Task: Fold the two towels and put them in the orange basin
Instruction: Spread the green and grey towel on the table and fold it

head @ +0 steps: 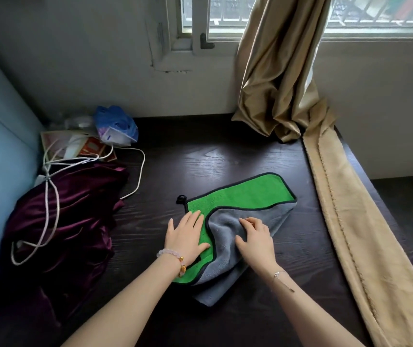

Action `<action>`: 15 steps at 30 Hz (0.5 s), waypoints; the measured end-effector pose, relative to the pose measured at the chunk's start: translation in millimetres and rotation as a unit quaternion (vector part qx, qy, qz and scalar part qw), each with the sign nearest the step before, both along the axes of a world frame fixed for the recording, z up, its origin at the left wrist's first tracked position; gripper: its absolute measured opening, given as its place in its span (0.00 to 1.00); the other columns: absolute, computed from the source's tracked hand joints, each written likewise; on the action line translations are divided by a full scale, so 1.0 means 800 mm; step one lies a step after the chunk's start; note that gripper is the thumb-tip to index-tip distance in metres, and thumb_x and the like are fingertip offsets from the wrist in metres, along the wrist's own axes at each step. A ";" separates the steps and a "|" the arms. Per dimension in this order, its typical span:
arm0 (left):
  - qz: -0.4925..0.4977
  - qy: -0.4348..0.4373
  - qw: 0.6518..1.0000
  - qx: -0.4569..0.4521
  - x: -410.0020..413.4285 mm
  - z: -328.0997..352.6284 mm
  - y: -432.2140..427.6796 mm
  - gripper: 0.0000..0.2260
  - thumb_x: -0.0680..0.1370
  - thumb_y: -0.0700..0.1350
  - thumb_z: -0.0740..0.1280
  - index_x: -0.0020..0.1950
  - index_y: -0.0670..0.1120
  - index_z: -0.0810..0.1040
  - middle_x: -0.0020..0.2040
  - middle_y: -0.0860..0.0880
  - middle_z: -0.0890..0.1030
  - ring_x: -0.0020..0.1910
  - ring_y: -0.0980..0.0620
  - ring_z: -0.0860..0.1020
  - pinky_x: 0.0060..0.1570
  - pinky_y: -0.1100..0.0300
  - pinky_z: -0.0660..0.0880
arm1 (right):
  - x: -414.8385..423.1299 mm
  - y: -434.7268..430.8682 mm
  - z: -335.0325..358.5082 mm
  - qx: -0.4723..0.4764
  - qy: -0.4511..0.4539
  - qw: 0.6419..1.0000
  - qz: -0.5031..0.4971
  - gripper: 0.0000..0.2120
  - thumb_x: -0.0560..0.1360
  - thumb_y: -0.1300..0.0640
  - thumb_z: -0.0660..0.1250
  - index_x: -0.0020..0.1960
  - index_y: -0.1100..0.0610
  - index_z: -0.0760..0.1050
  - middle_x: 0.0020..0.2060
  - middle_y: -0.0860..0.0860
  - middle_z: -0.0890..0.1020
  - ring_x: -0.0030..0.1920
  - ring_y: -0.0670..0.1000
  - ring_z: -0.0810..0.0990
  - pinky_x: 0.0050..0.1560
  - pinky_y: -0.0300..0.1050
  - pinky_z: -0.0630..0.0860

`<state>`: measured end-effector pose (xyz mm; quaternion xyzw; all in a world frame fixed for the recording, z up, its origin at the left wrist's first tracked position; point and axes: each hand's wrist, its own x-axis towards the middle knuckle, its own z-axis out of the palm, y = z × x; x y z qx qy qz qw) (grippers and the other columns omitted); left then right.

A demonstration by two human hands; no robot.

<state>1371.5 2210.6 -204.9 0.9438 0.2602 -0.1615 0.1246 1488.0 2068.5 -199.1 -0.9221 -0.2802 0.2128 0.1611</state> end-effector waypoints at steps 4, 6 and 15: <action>0.003 0.010 1.000 0.009 -0.018 0.004 0.036 0.35 0.76 0.61 0.60 0.77 0.49 0.49 0.77 0.55 0.49 0.76 0.55 0.48 0.72 0.44 0.52 | -0.016 0.027 0.000 0.033 0.056 0.998 0.015 0.26 0.73 0.58 0.61 0.72 0.53 0.66 0.68 0.50 0.67 0.68 0.52 0.64 0.69 0.46 0.61; 0.006 0.017 1.000 0.015 -0.025 0.007 0.052 0.35 0.76 0.61 0.60 0.77 0.49 0.50 0.77 0.54 0.50 0.76 0.55 0.49 0.72 0.44 0.53 | -0.020 0.039 0.000 0.038 0.074 0.996 0.033 0.27 0.73 0.59 0.61 0.72 0.54 0.66 0.68 0.51 0.66 0.68 0.52 0.63 0.70 0.44 0.59; 0.000 0.028 0.999 0.044 -0.028 0.009 0.101 0.36 0.74 0.62 0.62 0.76 0.48 0.53 0.77 0.53 0.53 0.75 0.55 0.52 0.71 0.47 0.55 | -0.022 0.084 -0.002 0.050 0.075 0.994 0.065 0.28 0.72 0.62 0.63 0.71 0.55 0.67 0.67 0.53 0.67 0.67 0.53 0.64 0.69 0.43 0.60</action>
